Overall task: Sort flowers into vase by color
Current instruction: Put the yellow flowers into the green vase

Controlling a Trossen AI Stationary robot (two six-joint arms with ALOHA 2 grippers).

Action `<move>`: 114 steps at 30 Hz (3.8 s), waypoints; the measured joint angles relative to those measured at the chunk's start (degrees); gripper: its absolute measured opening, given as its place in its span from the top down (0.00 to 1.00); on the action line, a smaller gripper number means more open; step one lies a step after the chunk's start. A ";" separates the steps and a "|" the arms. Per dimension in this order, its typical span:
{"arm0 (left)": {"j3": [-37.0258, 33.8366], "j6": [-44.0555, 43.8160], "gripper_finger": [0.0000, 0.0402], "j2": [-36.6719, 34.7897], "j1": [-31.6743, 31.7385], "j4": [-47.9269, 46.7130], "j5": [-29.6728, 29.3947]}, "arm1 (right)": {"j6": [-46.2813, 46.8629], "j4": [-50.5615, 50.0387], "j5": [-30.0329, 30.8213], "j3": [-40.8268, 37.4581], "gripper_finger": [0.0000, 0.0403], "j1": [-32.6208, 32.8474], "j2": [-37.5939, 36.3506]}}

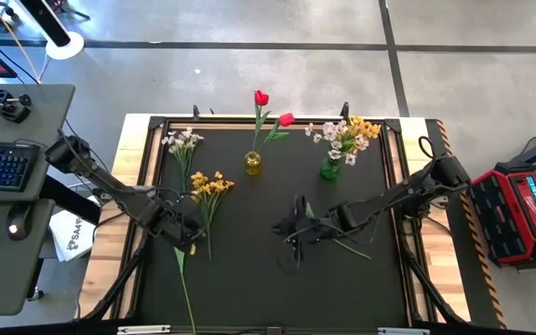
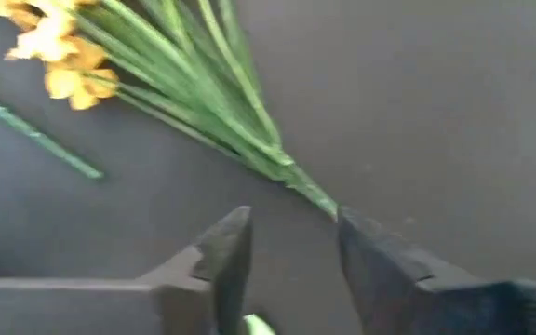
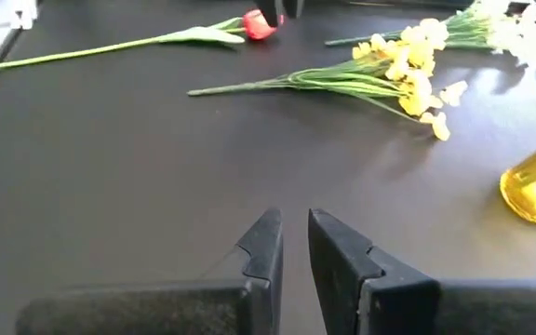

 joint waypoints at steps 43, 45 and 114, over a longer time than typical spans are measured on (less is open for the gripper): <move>3.30 22.44 0.99 11.57 11.69 11.81 4.10 | 17.41 -33.32 12.03 3.72 0.90 17.03 0.62; 3.24 25.63 0.99 8.75 11.25 16.84 2.72 | 21.24 -36.79 14.65 3.72 0.90 18.34 0.19; -5.60 92.24 0.99 6.04 15.82 78.96 4.47 | -18.28 43.60 17.79 -3.04 0.49 2.60 4.24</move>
